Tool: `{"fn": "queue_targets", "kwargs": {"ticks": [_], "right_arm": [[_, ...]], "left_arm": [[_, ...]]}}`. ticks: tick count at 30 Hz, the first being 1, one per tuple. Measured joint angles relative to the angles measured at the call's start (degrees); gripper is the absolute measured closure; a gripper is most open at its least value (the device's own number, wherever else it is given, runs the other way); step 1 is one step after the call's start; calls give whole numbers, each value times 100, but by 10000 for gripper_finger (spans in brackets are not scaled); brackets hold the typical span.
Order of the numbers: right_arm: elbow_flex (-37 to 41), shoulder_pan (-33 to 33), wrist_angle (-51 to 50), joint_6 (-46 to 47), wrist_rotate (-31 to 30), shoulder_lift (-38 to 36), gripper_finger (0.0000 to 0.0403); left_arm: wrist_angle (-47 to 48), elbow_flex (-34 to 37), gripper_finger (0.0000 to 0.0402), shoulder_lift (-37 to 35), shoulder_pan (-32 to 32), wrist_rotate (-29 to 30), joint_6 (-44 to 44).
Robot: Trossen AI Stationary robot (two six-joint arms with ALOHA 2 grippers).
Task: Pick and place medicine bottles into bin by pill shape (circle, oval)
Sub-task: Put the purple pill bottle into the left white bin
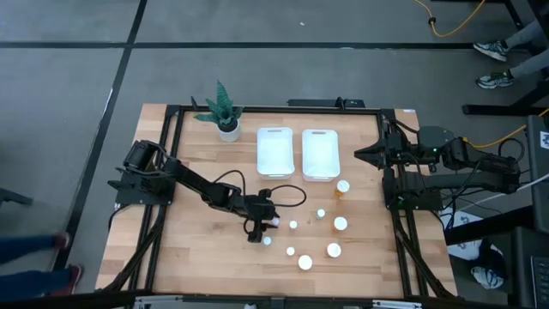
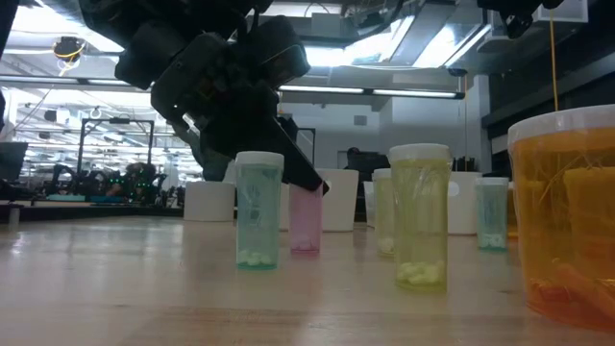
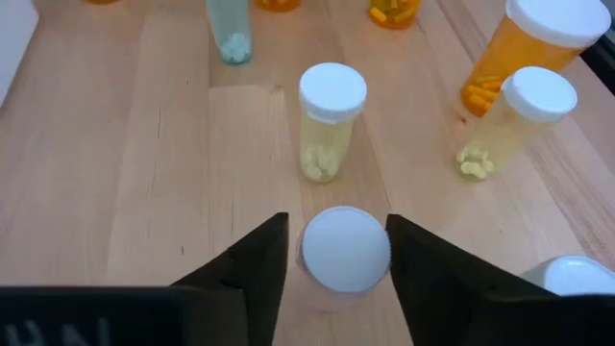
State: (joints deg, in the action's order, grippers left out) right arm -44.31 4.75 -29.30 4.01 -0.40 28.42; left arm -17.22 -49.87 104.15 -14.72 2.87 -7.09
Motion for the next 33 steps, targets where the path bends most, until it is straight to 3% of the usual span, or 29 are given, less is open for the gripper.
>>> {"fn": "queue_targets", "kwargs": {"ticks": [4,9,16,26,30,33], "right_arm": [[0,0,0,0,-2,0,363],[0,0,-9,0,0,2,363],[0,-2,-13,2,0,2,363],[0,-2,-14,-20,0,2,363],[0,-2,-14,-22,-4,2,363],[0,-2,-15,-22,-2,2,363]], "left_arm": [[245,2,276,-250,88,0,0],[673,4,301,-1095,412,0,246],[883,0,304,-2171,1436,258,876],[608,-61,306,-1513,3240,177,584],[854,-678,307,-985,3472,-294,576],[1376,-1330,307,-510,3486,-321,752]]}}
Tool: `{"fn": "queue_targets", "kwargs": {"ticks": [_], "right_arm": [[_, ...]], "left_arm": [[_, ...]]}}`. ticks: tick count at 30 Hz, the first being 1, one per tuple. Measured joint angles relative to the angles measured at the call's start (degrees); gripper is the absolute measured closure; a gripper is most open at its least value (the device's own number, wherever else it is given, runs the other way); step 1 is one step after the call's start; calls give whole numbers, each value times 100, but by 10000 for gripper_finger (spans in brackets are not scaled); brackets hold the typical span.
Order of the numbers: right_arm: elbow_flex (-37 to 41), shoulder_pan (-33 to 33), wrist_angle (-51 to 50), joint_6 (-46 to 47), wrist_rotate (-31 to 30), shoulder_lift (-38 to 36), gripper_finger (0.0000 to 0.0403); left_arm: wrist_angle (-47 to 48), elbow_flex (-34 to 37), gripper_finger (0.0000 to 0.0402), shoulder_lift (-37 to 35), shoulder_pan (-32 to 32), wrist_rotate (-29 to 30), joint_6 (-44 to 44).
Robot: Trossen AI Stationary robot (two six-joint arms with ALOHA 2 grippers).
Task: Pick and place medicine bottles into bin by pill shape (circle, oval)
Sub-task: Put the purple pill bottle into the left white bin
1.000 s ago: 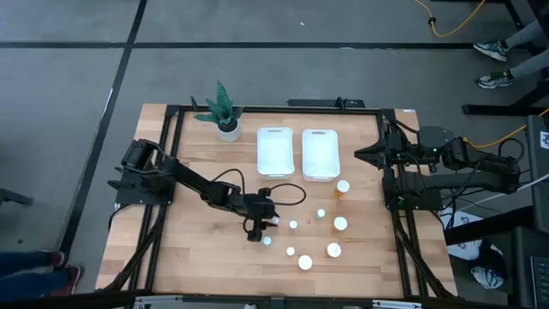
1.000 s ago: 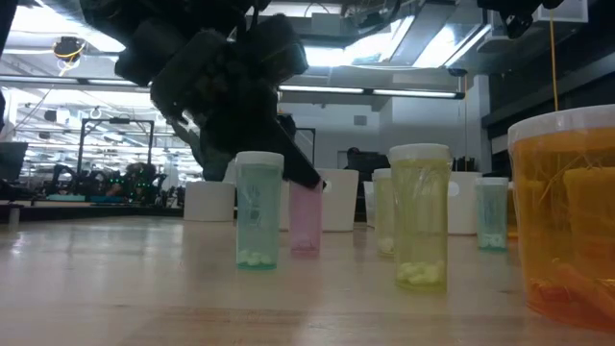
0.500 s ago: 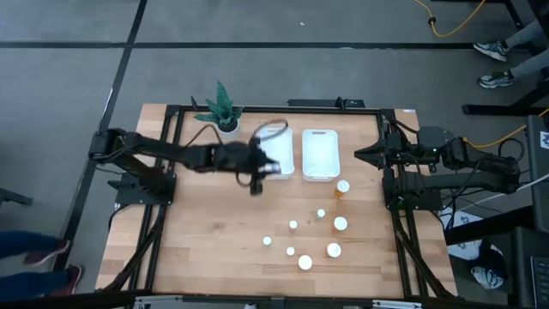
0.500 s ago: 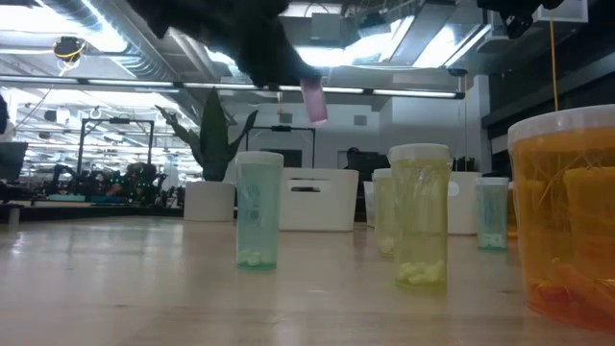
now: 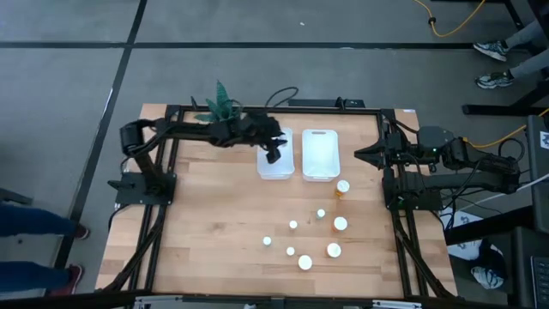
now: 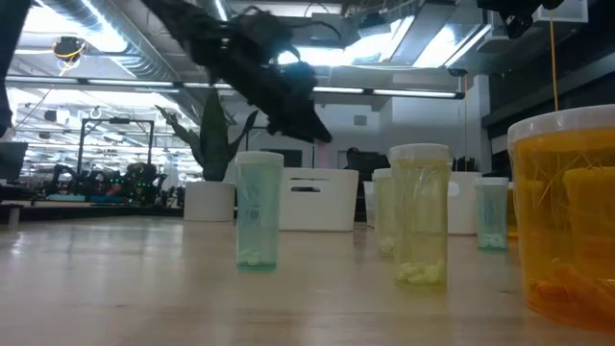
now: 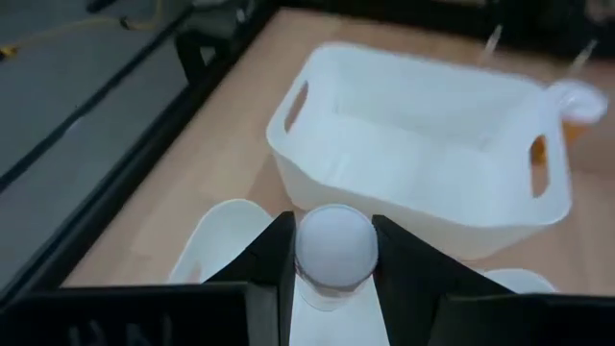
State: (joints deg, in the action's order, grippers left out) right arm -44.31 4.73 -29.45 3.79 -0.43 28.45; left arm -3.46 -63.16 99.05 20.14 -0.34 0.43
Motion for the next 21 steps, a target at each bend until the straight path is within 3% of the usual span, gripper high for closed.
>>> {"fn": "queue_targets", "kwargs": {"ticks": [6,21], "right_arm": [[0,0,-7,17,0,0,363],[0,2,-20,-129,0,0,363]], "left_arm": [[804,-500,307,310,15,17,30],[-32,27,307,548,269,122,-289]]}}
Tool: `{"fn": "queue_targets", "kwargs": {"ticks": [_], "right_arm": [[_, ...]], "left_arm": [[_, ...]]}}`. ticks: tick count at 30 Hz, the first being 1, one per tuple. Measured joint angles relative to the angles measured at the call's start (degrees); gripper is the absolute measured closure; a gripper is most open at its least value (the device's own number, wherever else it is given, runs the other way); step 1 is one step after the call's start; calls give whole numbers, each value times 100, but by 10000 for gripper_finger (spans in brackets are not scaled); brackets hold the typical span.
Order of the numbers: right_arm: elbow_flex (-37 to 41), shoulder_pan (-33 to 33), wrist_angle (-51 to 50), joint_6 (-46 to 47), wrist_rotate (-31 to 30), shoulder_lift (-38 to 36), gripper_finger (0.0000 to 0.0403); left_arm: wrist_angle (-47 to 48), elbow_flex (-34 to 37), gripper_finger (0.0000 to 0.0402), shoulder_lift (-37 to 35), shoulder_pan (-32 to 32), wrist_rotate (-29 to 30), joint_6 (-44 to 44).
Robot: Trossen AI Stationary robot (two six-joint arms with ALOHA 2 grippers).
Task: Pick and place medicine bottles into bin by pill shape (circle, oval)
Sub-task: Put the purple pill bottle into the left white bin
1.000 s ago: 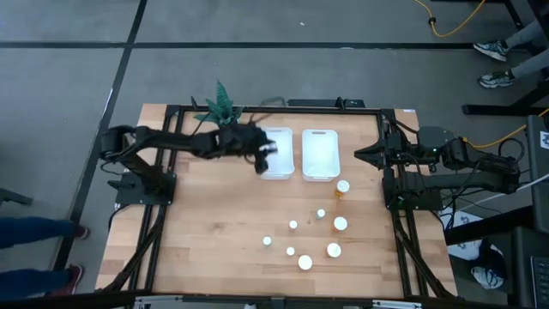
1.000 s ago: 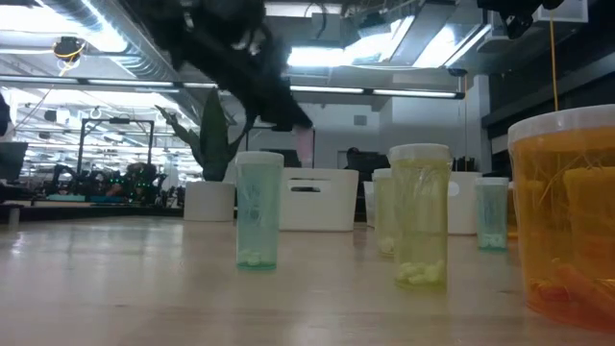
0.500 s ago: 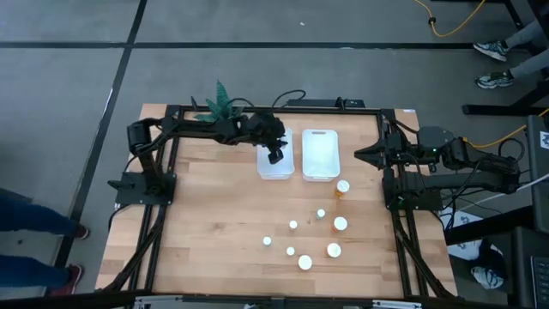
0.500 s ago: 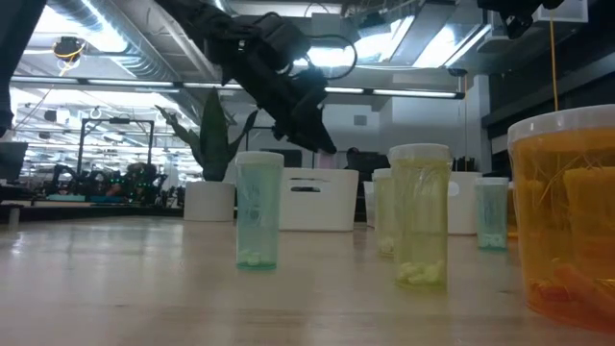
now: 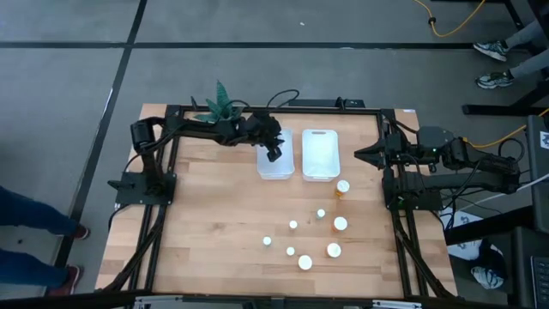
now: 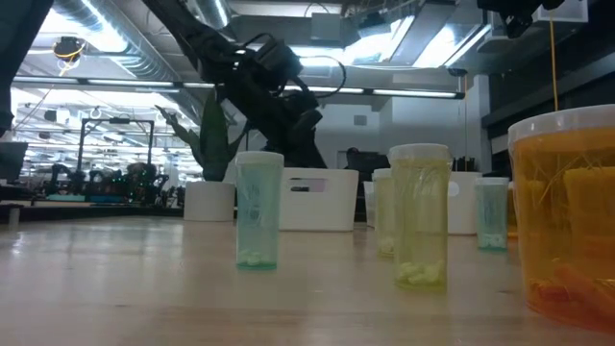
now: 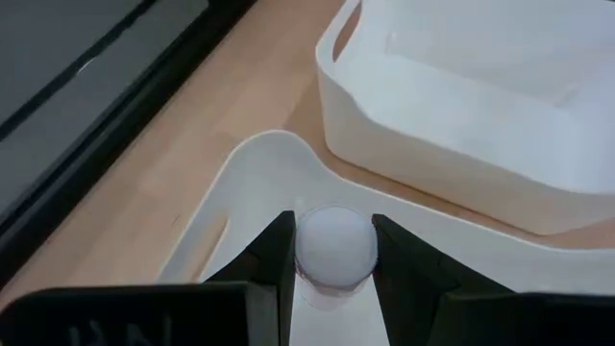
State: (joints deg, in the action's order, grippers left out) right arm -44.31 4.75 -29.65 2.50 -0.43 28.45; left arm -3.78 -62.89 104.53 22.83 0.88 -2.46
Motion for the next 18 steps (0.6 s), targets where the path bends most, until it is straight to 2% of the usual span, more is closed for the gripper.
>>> {"fn": "queue_targets", "kwargs": {"ticks": [9,18], "right_arm": [[0,0,2,0,0,0,363],[0,0,2,-4,0,0,363]], "left_arm": [[-345,9,307,375,4,117,-39],[-344,9,307,395,4,86,-41]]}}
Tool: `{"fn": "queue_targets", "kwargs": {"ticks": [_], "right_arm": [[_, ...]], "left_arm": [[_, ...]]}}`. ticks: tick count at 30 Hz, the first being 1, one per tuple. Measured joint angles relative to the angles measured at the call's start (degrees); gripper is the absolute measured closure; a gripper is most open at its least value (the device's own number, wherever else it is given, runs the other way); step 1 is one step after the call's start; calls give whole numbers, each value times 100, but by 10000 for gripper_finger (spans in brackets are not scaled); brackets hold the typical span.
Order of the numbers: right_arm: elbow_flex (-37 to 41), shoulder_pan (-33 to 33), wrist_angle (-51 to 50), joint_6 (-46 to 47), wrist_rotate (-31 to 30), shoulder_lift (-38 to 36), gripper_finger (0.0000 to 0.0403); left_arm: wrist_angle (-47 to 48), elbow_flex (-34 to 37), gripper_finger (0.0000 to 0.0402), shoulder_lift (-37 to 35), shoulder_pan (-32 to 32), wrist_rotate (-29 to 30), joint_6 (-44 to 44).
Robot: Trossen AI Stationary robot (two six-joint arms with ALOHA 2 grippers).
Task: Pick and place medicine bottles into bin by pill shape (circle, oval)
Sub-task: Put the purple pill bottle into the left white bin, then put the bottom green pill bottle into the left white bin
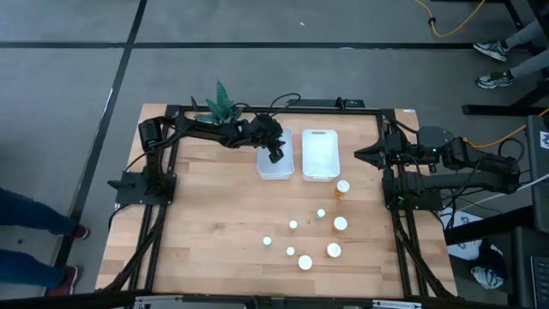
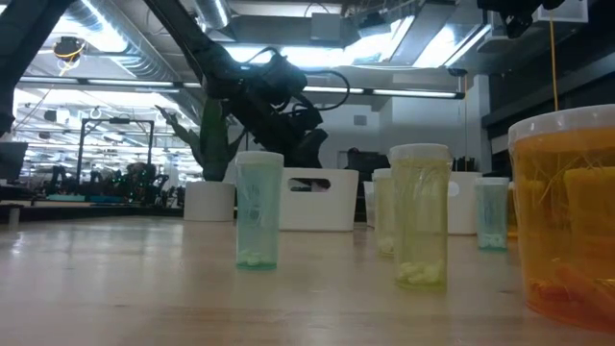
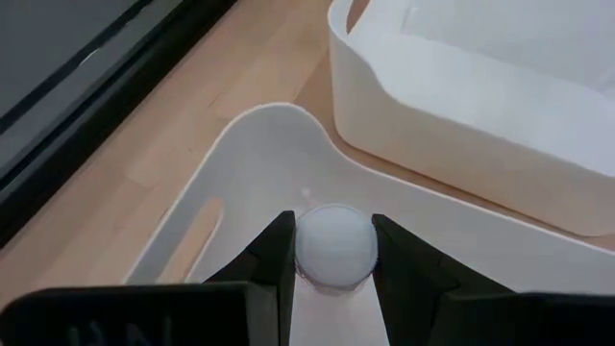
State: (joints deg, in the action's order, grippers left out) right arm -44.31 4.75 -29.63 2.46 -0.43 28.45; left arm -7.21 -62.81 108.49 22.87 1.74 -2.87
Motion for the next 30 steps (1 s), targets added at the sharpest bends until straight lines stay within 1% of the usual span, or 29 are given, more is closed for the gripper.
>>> {"fn": "queue_targets", "kwargs": {"ticks": [3,8,11,17,21,26,30], "right_arm": [[0,0,0,0,0,0,363],[0,0,0,2,0,0,363],[0,-2,0,3,0,0,363],[0,0,0,4,0,0,363],[0,-1,0,4,0,0,363],[0,-2,-2,4,2,0,363],[0,-2,-2,7,2,0,363]], "left_arm": [[82,0,299,0,0,-2,-48],[208,0,269,0,0,-14,-105],[215,0,259,0,0,-14,-105],[183,0,256,0,0,-14,34],[-61,-3,255,-68,0,-11,55],[-86,-7,255,-274,-2,51,192],[-93,-7,255,-590,-164,33,149]]}}
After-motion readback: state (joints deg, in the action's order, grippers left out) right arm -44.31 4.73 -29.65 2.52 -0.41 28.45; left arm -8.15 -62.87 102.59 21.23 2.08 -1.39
